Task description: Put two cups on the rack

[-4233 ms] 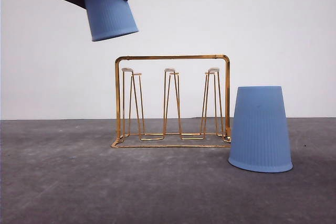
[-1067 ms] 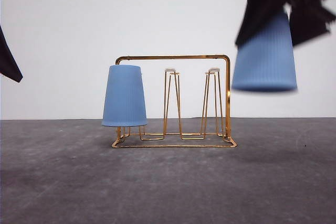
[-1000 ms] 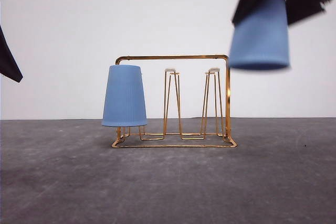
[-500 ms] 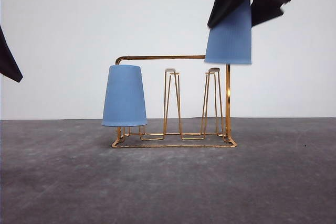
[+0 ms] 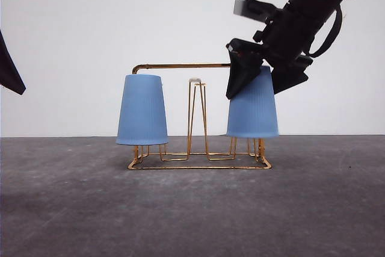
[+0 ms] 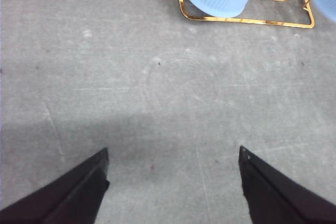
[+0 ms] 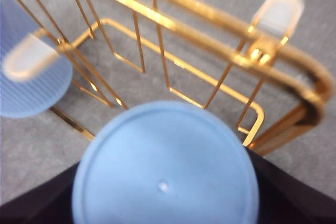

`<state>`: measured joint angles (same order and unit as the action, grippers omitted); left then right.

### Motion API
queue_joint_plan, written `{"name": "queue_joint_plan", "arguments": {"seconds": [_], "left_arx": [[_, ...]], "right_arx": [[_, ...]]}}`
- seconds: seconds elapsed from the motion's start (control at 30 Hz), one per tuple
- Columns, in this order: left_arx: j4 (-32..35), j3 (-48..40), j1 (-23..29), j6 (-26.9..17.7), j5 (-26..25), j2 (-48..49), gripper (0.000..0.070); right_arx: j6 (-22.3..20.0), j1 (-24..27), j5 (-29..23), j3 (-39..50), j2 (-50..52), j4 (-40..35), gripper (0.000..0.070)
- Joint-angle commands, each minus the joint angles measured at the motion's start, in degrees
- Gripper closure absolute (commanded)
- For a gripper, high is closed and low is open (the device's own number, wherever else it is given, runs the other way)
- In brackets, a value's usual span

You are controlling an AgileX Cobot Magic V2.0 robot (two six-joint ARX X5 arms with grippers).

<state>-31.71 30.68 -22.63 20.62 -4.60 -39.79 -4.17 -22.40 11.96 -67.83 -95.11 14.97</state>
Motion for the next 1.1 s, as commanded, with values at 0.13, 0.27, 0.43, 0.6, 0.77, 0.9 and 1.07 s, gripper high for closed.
{"name": "queue_joint_plan", "arguments": {"seconds": [0.13,0.27,0.43,0.6,0.77,0.9,1.07], "left_arx": [[0.0,0.7,-0.2,0.0,0.2,-0.3,0.0242],[-0.6,0.7,-0.2,0.1,0.2,-0.3,0.0242],[-1.4,0.7,-0.2,0.0,0.2,-0.3,0.0242],[-2.1,0.7,-0.2,0.0,0.2,-0.3,0.0242],[-2.5,0.7,-0.3,0.0,0.1,-0.3,0.0242],[-3.3,0.7,-0.2,0.0,0.1,-0.3,0.0242],[-3.3,0.7,-0.3,0.0,0.1,-0.3,0.0242]], "right_arx": [[2.7,-0.4,0.0,-0.9,-0.5,0.6,0.0156],[6.1,0.0,0.0,-4.9,1.3,9.0,0.0156],[6.3,0.0,0.6,-12.7,4.8,25.4,0.0164],[5.5,0.0,2.6,-12.7,9.4,37.0,0.0201],[5.4,-0.1,2.6,-1.7,17.7,32.2,0.0217],[5.4,-0.1,2.6,11.9,27.4,22.4,0.0254],[6.1,-0.1,2.7,26.7,39.6,14.5,0.0254]]}}
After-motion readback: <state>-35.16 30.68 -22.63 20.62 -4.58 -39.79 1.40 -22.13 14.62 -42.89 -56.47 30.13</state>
